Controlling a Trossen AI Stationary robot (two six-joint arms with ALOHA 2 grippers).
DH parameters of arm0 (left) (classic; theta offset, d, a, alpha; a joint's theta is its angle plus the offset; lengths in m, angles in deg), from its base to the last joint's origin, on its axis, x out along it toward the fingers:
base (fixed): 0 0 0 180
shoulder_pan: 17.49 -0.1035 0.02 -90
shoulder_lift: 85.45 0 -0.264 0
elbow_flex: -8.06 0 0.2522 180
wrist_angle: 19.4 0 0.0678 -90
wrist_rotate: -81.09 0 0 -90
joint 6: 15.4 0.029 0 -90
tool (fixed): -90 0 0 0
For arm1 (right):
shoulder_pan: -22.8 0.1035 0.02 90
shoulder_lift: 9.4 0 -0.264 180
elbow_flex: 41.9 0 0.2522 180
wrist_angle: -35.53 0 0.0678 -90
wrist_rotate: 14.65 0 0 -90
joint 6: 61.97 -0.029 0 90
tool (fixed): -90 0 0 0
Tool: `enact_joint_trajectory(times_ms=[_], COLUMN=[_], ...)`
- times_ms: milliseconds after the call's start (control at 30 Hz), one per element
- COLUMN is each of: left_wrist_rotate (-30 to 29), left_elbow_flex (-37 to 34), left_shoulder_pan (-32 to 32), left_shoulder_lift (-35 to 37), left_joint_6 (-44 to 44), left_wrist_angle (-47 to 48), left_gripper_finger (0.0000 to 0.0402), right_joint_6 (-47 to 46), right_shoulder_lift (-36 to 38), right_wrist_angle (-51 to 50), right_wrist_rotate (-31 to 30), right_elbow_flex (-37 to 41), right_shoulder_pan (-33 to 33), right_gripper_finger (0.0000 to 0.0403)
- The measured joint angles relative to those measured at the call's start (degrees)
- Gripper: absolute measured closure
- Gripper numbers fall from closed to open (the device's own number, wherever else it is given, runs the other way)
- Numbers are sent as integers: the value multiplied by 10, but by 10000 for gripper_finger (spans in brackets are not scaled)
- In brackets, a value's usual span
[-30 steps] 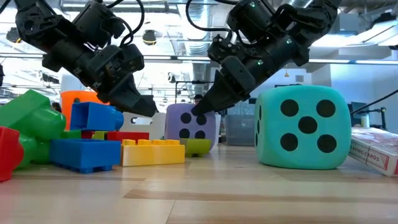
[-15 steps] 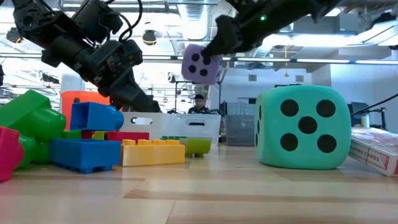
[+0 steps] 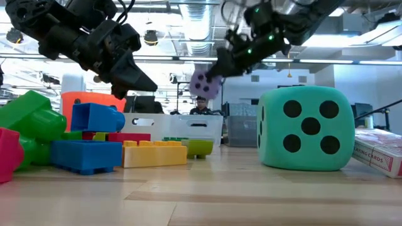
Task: Pick & Place Toys
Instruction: Put the purple dice into the left transparent bin
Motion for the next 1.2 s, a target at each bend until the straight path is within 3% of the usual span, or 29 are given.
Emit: enact_joint_trajectory(times_ms=[167, 633, 833, 1200], left_wrist_rotate=[0, -1, -2, -2], left_elbow_flex=[0, 0, 0, 0], left_shoulder_pan=[0, 1, 6, 10], left_shoulder_lift=[0, 0, 0, 0], left_joint_6=[0, -4, -5, -6], left_wrist_angle=[9, 38, 46, 48], left_gripper_finger=[402, 402, 402, 402], right_joint_6=[-5, 51, 42, 26], right_shoulder_lift=[-58, -232, -252, -230], right_wrist_angle=[-127, -314, -314, -332], right_wrist_rotate=[57, 61, 59, 58], right_elbow_flex=[-84, -336, -359, -359], right_shoulder_pan=[-46, -50, -54, -58], right_gripper_finger=[121, 121, 103, 14])
